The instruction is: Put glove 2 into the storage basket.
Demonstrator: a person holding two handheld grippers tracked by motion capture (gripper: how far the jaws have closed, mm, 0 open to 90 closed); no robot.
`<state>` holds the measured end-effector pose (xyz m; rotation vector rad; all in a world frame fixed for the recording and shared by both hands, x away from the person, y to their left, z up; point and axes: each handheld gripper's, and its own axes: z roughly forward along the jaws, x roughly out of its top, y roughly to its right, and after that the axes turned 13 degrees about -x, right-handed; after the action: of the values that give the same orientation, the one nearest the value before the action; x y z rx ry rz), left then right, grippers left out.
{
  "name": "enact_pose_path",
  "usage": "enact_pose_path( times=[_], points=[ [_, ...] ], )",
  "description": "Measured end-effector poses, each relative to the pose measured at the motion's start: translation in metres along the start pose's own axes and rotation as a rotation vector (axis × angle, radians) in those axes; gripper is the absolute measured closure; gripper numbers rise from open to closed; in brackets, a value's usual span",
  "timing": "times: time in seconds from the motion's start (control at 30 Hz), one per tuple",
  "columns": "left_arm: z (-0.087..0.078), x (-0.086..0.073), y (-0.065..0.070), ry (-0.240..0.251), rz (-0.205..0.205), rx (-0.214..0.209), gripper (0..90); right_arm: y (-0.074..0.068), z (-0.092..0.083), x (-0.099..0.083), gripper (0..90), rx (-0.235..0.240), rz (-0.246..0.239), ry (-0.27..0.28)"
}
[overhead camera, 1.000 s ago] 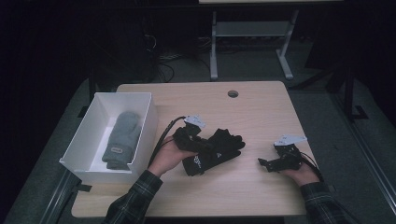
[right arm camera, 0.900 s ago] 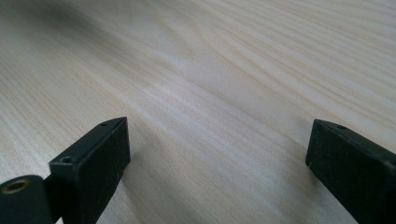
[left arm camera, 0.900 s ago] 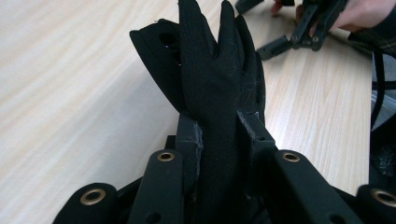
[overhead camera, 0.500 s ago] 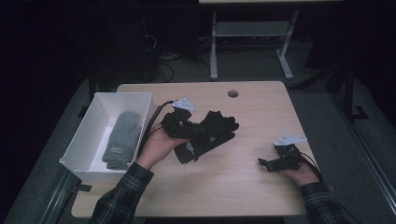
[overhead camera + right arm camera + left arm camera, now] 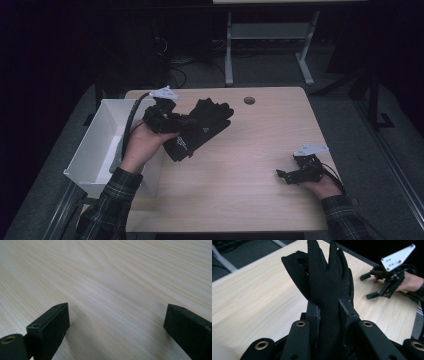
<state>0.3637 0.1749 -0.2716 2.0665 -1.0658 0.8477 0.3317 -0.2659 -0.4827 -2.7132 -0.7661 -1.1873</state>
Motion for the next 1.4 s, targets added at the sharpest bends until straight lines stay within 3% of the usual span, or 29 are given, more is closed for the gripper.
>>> enact_pose_path(
  times=[0.2,0.4,0.83,1.07,1.4],
  points=[
    [-0.029,-0.003,-0.008,0.034,-0.019,0.038,72.4,0.000,0.000,0.000,5.9,-0.001,0.000,0.000],
    [-0.061,-0.011,-0.018,0.077,-0.047,0.102,72.4,0.000,0.000,0.000,5.9,-0.001,0.001,0.000],
    [-0.124,-0.047,-0.045,0.150,-0.155,0.237,72.4,0.000,0.000,0.000,5.9,-0.004,0.003,0.001],
    [-0.135,-0.073,-0.059,0.154,-0.231,0.304,72.4,-0.001,0.000,0.000,5.9,-0.004,0.004,0.000],
    [-0.120,-0.108,-0.081,0.137,-0.325,0.318,72.3,-0.001,0.000,0.000,5.9,-0.007,0.006,0.000]
  ],
)
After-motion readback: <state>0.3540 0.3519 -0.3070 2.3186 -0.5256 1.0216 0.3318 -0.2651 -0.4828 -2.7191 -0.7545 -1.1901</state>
